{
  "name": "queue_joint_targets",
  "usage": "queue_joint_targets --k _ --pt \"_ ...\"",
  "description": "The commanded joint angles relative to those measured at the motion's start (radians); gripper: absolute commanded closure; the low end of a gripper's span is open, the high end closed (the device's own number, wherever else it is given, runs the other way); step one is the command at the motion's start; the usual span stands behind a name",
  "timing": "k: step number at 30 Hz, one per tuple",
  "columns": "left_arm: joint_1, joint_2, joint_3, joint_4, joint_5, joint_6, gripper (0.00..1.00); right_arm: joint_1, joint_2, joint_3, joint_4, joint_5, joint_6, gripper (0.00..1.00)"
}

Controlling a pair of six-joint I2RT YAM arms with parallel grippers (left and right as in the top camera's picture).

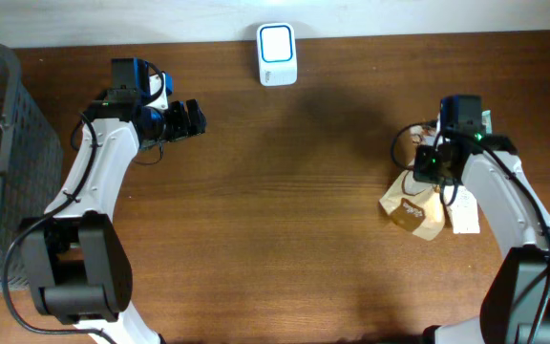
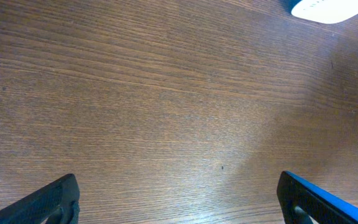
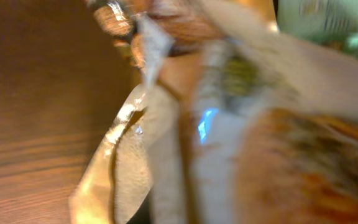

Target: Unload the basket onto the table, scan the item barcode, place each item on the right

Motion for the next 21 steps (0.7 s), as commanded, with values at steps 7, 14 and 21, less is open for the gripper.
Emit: queue_joint_targets --k 7,14,21 --pt "0.000 0.000 -0.001 0.000 -0.003 0.013 0.01 -0.101 -0.017 0.022 -0.040 -0.071 -0.010 0.55" --pt "0.000 0.000 -0.001 0.000 -0.003 0.013 0.01 -0.091 -0.065 0.325 -0.343 -0.140 -0.011 0.42" --pt "0.000 0.000 -0.001 0.000 -0.003 0.013 0.01 -0.001 -0.264 0.598 -0.554 -0.183 -0.010 0.02"
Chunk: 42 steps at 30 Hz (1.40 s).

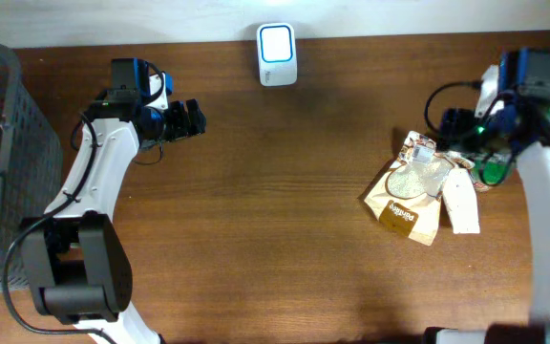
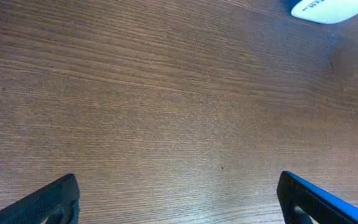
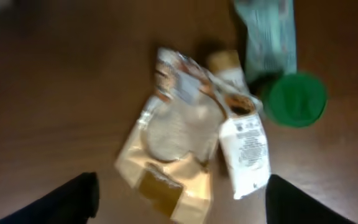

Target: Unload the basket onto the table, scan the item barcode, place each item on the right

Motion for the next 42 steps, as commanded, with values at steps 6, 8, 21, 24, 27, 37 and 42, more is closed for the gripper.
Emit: queue_joint_targets --k 6,8,21,24,27,37,42 --pt "0.000 0.000 -0.001 -0.001 -0.003 0.013 0.01 0.053 -0.378 0.124 -0.145 -0.028 0.009 0.02" --pt "0.000 0.000 -0.001 -0.001 -0.003 0.013 0.01 0.053 -0.436 0.124 -0.146 -0.028 0.009 0.02" --pt "0.000 0.000 -0.001 -0.001 -0.003 0.013 0.01 0.052 -0.592 0.119 -0.251 0.010 0.002 0.02" --pt "0.000 0.000 -0.001 -0.001 -0.003 0.013 0.01 0.052 -0.607 0.086 -0.240 0.040 0.002 0.02" --pt "0.000 0.000 -0.001 -0.001 -0.003 0.013 0.01 0.052 -0.664 -0.017 -0.138 0.043 0.002 0.02" --pt "0.000 0.000 -0.001 -0.001 -0.003 0.013 0.01 0.068 -1.180 -0.939 0.708 -0.037 0.002 0.02" --pt "0.000 0.000 -0.001 -0.001 -0.003 0.013 0.01 0.098 -1.389 -1.257 0.905 -0.035 0.002 0.02"
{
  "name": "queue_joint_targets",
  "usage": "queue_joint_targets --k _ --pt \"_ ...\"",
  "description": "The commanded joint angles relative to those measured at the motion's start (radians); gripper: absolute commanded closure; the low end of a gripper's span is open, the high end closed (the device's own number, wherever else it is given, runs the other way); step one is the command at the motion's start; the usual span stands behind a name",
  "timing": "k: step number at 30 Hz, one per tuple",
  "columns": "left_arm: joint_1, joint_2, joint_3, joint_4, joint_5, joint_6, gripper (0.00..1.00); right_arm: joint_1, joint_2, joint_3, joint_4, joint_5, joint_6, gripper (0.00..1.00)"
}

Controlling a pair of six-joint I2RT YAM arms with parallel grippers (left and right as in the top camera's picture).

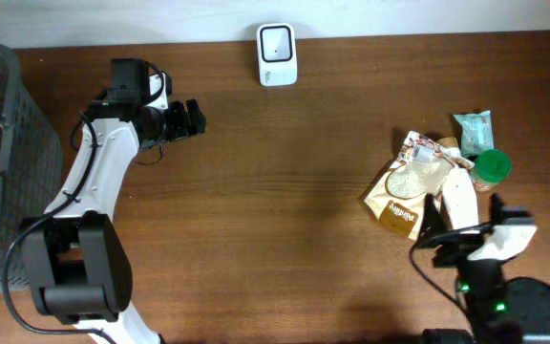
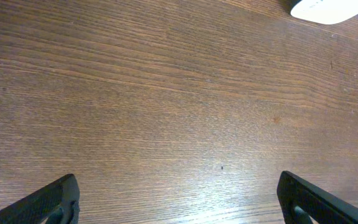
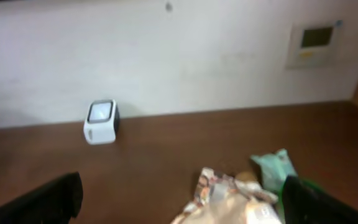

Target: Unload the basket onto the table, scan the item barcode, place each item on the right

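The white barcode scanner (image 1: 277, 54) stands at the table's back edge, also seen as the scanner (image 3: 101, 121) in the right wrist view. A pile of items lies at the right: a tan pouch (image 1: 407, 189), a white pouch (image 1: 459, 201), a green lid (image 1: 492, 165) and a teal packet (image 1: 473, 127). My right gripper (image 1: 431, 232) sits near the front edge just below the pile, open and empty, facing the back wall. My left gripper (image 1: 187, 119) hovers open over bare wood at the back left, with a corner of the scanner (image 2: 331, 7) in its view.
A grey mesh basket stands at the left edge of the wooden table (image 1: 275, 220). A white wall (image 3: 179, 56) runs behind the table. The pile (image 3: 235, 193) lies between my right fingers in the right wrist view.
My right arm has moved from the far right beside the pile to the front edge below it, its camera now facing the wall. The scanner's screen looks darker. The left arm is unchanged.
My right gripper was first down close on the pile at the tan pouch. Then it was off to the right, open and empty, with the pouch lying slightly further left. Now it is at the front of the table, still empty. The left arm stayed put throughout.
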Motion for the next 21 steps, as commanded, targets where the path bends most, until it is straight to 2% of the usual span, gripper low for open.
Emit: queue_joint_targets --k 1,11,21 --pt "0.000 0.000 -0.001 0.000 -0.003 0.013 0.01 0.023 -0.113 -0.164 0.085 -0.013 0.001 0.02" --pt "0.000 0.000 -0.001 0.000 -0.003 0.013 0.01 0.050 -0.205 -0.409 0.271 0.033 0.001 0.02" --pt "0.000 0.000 -0.001 0.000 -0.003 0.013 0.01 0.051 -0.205 -0.499 0.323 0.030 0.002 0.02"
